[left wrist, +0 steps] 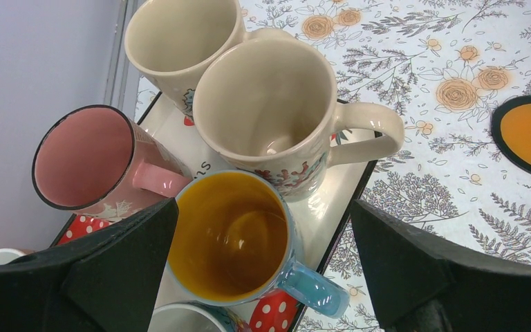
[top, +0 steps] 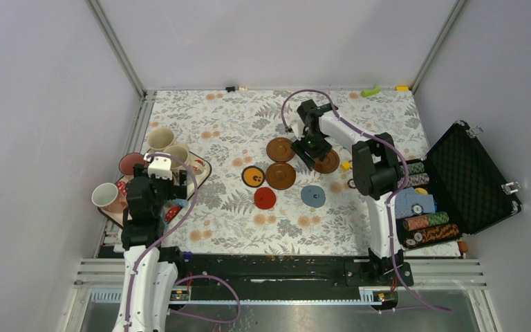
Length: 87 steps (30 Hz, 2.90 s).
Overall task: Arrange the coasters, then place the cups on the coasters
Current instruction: Move the coaster to the center of the board.
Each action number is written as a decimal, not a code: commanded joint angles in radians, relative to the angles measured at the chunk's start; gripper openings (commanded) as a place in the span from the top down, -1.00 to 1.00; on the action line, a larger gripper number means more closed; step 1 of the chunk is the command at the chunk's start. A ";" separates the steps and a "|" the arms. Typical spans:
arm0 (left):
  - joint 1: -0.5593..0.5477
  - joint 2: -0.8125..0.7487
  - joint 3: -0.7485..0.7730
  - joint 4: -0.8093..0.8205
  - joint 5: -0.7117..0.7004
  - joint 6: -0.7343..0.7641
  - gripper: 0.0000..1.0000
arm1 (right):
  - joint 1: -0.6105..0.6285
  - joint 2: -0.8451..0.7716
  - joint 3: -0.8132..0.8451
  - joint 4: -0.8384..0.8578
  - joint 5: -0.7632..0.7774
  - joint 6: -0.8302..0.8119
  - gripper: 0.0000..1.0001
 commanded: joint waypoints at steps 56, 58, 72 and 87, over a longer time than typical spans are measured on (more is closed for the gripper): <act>0.005 0.012 -0.006 0.056 -0.016 0.007 -0.97 | 0.120 -0.073 0.267 -0.028 -0.159 0.316 -0.92; 0.005 0.011 -0.006 0.055 -0.016 0.007 -0.97 | 0.146 -0.013 0.304 -0.061 -0.131 0.306 -0.91; 0.005 0.046 -0.004 0.051 0.000 0.019 -0.97 | 0.178 0.061 0.243 -0.064 0.012 0.255 -0.90; 0.005 0.128 0.025 0.032 -0.023 0.023 -0.97 | 0.178 0.071 0.217 -0.071 0.074 0.227 -0.89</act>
